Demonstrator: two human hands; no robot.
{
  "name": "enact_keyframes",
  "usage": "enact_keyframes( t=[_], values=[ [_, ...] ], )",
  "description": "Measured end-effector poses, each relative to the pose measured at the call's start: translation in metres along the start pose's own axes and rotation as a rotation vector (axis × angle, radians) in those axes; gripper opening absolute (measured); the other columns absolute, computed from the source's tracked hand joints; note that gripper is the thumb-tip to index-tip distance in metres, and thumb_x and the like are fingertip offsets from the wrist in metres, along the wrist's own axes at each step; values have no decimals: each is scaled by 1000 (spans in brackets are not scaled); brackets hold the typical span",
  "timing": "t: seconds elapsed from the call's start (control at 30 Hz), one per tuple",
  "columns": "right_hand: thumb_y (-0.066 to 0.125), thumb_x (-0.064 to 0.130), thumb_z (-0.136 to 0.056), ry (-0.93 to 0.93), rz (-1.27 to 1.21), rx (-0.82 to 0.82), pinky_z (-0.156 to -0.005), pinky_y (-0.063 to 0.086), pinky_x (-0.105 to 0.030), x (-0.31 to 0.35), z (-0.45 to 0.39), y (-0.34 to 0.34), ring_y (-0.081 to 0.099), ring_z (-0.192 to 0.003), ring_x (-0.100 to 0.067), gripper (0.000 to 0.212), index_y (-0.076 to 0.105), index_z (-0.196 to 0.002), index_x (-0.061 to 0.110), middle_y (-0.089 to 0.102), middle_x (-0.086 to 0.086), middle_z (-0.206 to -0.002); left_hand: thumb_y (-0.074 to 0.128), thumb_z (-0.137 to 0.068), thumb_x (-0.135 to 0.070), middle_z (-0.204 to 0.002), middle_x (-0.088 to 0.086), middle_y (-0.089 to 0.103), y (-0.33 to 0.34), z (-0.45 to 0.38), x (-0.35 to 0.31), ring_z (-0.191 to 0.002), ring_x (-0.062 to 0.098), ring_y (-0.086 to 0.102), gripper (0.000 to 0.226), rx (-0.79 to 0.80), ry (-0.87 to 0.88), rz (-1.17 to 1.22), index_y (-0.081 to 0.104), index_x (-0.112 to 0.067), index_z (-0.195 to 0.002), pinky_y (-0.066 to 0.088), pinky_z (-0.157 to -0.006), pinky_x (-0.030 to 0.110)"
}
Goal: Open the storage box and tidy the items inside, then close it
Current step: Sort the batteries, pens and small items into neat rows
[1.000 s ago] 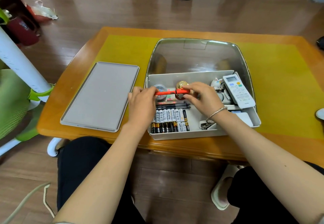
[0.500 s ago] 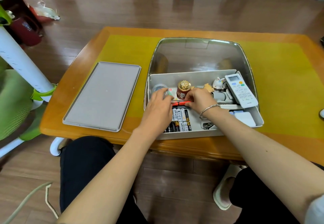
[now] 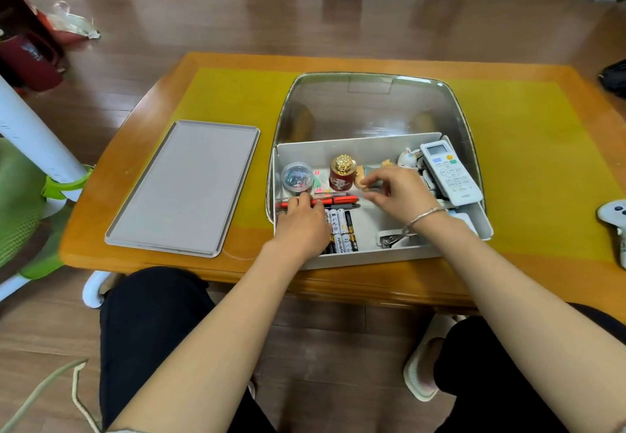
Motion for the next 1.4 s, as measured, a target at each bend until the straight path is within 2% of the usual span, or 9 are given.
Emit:
enact_keyframes(
  t=[0.17,0.37,0.57,0.73,0.87,1.0,1.13,1.27,1.4],
  values=[
    [70,7,-79,119,-47,-318,-63,32,-7,-30,29,-60,46,-60,3,9,73,-86,12,64,2,-83,45,-96,-42,-148,12,27,4,-4,1,-135,34,24,59,-12,-15,-2,29,-13,-145,33,-105,50],
    [68,11,-82,256,-3,-398,-63,34,-22,-67,57,-90,46,-57,-7,12,70,-91,17,60,2,-87,47,-95,-45,-152,12,20,6,-6,-1,-138,36,21,65,-20,-42,-35,25,-14,-148,29,-108,52],
    [61,20,-90,483,-103,-269,-76,43,-28,-100,81,-77,58,-84,-20,33,59,-121,10,64,-7,-115,56,-92,-37,-148,8,30,-2,-5,-11,-137,30,24,59,-159,95,65,35,-20,-143,27,-110,50],
    [52,25,-95,553,-192,-236,-65,42,-26,-104,96,-64,58,-83,-19,27,68,-109,8,70,-11,-104,55,-94,-32,-144,6,38,-1,-9,-25,-132,28,31,50,-155,184,117,41,-18,-140,32,-107,44],
    [60,23,-90,601,-334,-220,-77,55,-42,-105,101,-61,64,-92,-21,26,67,-111,11,70,-7,-104,57,-93,-34,-141,6,42,2,-13,-33,-130,25,36,51,-94,241,172,43,-18,-139,32,-106,38],
    [72,12,-77,507,-160,-171,-77,46,-30,-100,95,-61,57,-94,-18,52,54,-126,15,64,-5,-112,63,-87,-45,-140,4,46,1,-17,-50,-128,22,40,61,42,292,197,43,-20,-139,36,-107,40],
    [79,16,-73,353,-33,-175,-96,40,-31,-89,75,-65,45,-121,-18,80,37,-141,24,45,-2,-136,69,-83,-44,-124,-1,58,-2,-22,-79,-107,15,54,55,151,334,259,51,-21,-129,47,-89,30],
    [73,18,-78,248,149,-136,-92,41,-30,-90,58,-71,51,-116,-21,59,51,-133,22,52,-2,-130,69,-84,-37,-112,2,62,5,-29,-89,-97,18,57,36,260,332,150,56,-18,-112,51,-85,35],
    [69,11,-81,189,85,-268,-96,41,-29,-94,59,-77,56,-111,-25,43,61,-124,15,61,-8,-123,67,-85,-30,-111,1,62,7,-33,-85,-96,17,57,29,324,358,126,59,-20,-111,50,-84,32]
  ],
)
Point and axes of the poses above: each hand's wrist, its own z-axis away from the middle knuckle, its own y-axis out of the palm, x = y × z, the point moved 3 cm from there along -z, towards the middle knuckle
